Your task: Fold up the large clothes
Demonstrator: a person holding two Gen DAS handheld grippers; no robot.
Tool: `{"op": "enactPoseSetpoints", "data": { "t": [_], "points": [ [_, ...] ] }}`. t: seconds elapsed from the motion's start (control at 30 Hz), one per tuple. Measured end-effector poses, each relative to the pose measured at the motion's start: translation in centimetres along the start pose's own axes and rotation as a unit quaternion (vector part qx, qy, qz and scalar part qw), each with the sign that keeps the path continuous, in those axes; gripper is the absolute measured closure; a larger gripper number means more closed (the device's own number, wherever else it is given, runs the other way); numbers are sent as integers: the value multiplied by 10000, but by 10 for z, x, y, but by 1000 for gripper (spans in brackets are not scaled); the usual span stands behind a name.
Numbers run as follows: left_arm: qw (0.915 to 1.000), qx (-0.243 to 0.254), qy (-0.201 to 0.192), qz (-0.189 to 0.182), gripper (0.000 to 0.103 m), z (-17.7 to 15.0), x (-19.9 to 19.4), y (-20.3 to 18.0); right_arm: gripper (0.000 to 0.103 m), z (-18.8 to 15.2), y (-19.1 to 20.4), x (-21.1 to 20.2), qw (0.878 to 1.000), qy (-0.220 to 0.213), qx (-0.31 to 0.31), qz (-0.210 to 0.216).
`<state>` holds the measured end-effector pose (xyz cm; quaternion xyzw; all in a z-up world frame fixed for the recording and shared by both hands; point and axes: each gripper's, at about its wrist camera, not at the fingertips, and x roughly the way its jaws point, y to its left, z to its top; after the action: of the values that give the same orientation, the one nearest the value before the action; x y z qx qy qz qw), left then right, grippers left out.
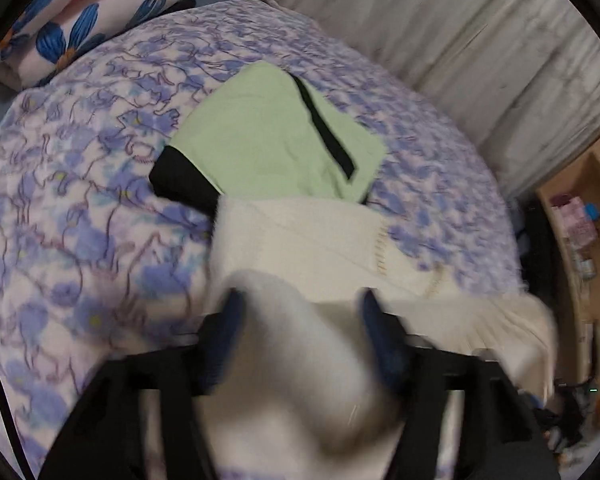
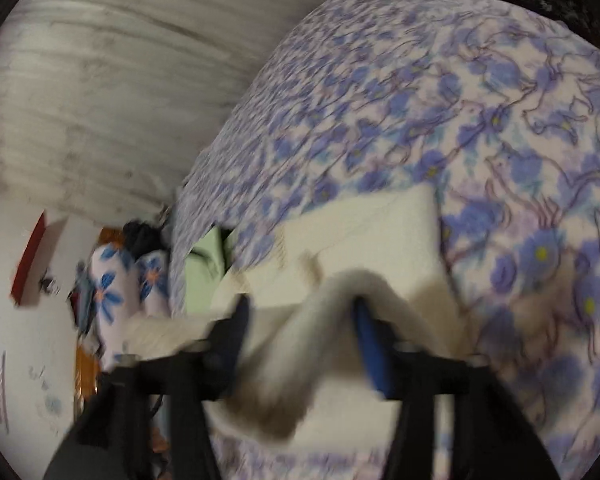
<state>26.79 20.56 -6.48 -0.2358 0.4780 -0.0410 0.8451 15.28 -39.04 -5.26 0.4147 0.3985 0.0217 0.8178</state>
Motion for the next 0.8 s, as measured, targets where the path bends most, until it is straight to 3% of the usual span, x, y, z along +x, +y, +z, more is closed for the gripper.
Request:
{"op": "enactPoseSetpoints", "data": {
  "t": [0.03,0.17,0.37,0.47,0.57,0.73,0.8],
  "points": [
    [9999,104,-73,60,14,3,8,-1,37,4,-5,9,10000,9,-31,-65],
    [9978,470,-77,454,14,6,39,-3,37,8,-22,45,9978,191,-251,-578],
    [9847,1390,-58,1052,14,0,76,-16,37,6,-26,84,9890,317,-900,-1132],
    [9672,2111,-192,1400,14,-5,87,-29,37,12,-18,101,9785,294,-1414,-1472],
    [9426,2869,-261,1689,15,-8,100,-44,37,17,-5,118,9646,301,-1962,-1737],
    [9191,3497,-386,1774,15,-1,117,-61,37,17,8,149,9418,517,-2583,-2088],
    [9103,3750,-420,1701,25,-1,124,-69,37,13,9,161,9325,581,-2819,-2181]
  ]
}}
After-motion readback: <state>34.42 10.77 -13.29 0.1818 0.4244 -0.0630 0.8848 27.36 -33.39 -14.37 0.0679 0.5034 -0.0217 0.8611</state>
